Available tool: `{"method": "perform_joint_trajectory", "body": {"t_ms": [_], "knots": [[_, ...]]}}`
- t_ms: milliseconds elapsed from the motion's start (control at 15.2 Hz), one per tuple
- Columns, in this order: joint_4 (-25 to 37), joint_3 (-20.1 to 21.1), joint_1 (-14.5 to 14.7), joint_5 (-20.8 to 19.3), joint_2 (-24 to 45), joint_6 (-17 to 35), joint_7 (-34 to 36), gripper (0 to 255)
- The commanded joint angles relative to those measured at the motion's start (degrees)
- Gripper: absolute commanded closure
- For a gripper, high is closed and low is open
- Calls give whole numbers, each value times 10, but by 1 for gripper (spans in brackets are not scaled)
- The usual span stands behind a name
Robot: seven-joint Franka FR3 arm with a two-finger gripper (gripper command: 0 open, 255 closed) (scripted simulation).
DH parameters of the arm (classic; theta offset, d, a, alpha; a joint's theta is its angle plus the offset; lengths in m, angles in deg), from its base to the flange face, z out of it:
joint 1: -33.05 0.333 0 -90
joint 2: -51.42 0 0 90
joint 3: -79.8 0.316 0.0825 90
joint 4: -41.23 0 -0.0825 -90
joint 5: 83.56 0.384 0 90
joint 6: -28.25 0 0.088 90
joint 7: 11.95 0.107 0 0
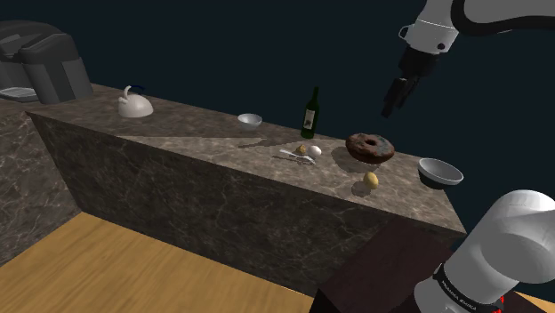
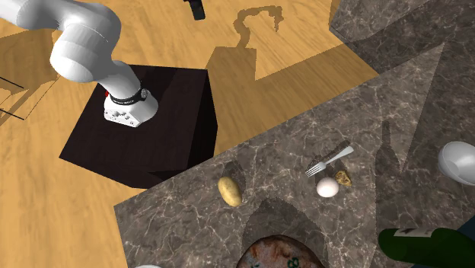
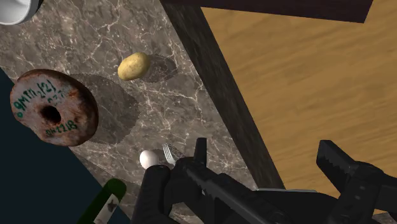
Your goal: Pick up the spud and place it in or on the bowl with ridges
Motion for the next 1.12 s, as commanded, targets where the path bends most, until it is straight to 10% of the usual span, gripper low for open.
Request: {"method": "perform_joint_trajectory", "body": {"t_ms": [0, 1056], "knots": [[0, 0, 0, 0, 0, 0, 0, 0], [-101, -70, -93, -29, 182, 259, 92, 0]]}}
